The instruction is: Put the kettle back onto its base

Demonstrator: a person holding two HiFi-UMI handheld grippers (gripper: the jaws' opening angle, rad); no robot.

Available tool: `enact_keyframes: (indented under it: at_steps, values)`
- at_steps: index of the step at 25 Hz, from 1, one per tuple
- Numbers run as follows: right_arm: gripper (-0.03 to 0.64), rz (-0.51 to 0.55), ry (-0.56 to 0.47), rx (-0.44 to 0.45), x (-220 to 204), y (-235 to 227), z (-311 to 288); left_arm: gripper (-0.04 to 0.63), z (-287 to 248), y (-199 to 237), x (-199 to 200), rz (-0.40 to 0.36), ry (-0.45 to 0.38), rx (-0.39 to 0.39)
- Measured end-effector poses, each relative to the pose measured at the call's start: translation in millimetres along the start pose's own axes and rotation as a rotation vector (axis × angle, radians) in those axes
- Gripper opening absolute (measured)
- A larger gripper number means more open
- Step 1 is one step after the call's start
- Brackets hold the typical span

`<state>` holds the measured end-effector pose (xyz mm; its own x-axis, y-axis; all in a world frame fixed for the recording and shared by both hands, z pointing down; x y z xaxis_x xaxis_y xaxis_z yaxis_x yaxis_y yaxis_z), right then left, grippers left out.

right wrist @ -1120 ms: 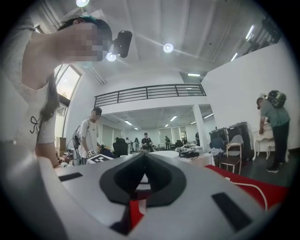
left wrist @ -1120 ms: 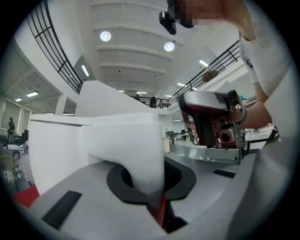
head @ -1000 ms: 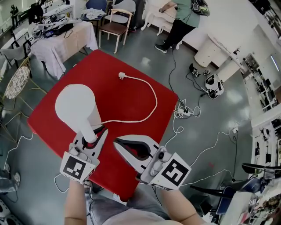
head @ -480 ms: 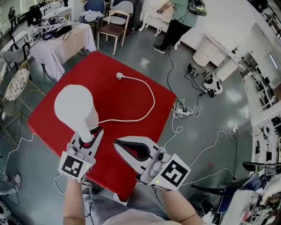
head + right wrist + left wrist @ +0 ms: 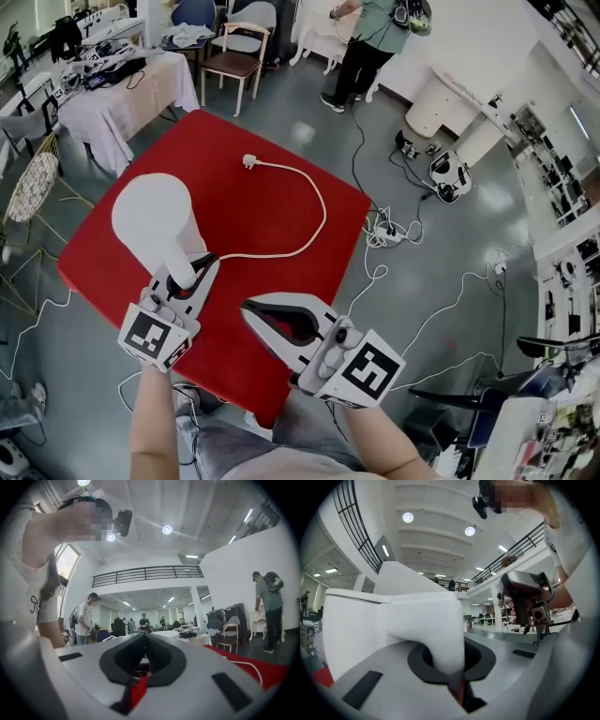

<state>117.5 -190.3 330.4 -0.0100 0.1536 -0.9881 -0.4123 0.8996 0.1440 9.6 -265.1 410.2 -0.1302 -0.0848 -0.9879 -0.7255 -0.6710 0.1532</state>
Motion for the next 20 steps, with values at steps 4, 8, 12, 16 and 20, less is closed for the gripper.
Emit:
enact_keyframes:
  at_steps: [4, 8, 12, 16, 20]
  values:
    - [0.008, 0.001, 0.007, -0.010, -1, -1, 4, 0.020, -4, 9, -3, 0.024, -0.016, -0.005]
    - [0.008, -0.001, 0.006, -0.009, -1, 0, 2, 0.015, -6, 9, -12, 0.027, 0.000, -0.013]
    - [0.008, 0.002, 0.009, -0.003, 0, -1, -3, 0.018, -6, 13, -11, -0.005, 0.018, 0.005]
    - [0.008, 0.002, 0.008, 0.001, 0, 0, -3, 0.032, -3, 11, -14, -0.040, 0.068, 0.014]
    - [0.008, 0.001, 0.005, 0.002, 1, 1, -9, 0.087, 6, 12, -15, -0.059, 0.120, -0.011]
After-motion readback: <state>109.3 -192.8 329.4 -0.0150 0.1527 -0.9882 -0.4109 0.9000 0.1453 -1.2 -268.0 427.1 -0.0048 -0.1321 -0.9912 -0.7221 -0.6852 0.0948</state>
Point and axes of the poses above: the fingertips, and each gripper's own axes: z backward along the fingers, y to its left, x out of its top, the point moved 4 cm from there along z, backward along the fingers, and after that the axes turned 11 degrees about z, right-handed, at the moved point
